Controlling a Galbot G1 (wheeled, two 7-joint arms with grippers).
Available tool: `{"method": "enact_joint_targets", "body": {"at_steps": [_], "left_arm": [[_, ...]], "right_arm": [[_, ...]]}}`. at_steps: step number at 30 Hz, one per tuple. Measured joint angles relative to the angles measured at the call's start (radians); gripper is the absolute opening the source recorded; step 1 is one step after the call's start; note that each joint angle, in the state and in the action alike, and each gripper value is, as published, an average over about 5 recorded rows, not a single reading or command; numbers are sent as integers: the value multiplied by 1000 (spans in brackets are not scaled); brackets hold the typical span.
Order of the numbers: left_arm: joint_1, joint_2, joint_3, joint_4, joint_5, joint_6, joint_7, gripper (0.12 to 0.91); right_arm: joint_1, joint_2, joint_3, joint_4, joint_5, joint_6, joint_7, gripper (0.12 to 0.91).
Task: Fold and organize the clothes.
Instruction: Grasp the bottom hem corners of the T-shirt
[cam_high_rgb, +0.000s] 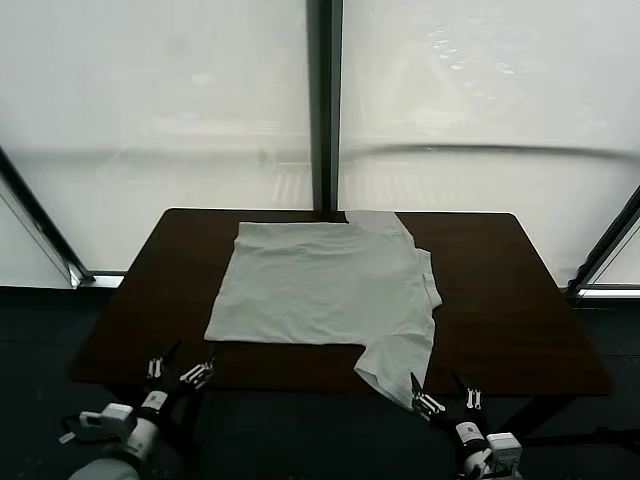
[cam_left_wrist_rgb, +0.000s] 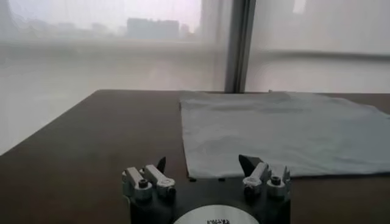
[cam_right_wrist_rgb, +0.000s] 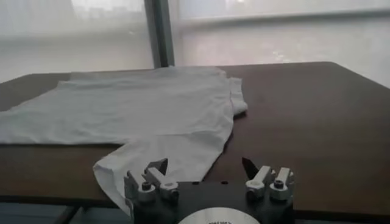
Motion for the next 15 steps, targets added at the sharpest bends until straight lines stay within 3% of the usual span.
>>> {"method": "enact_joint_targets", "body": {"at_steps": [15], "left_arm": [[-34,-7,30,46,-29,10,4,907]], "right_arm": [[21,17,-24,-22,-4,-18,12,907]]}}
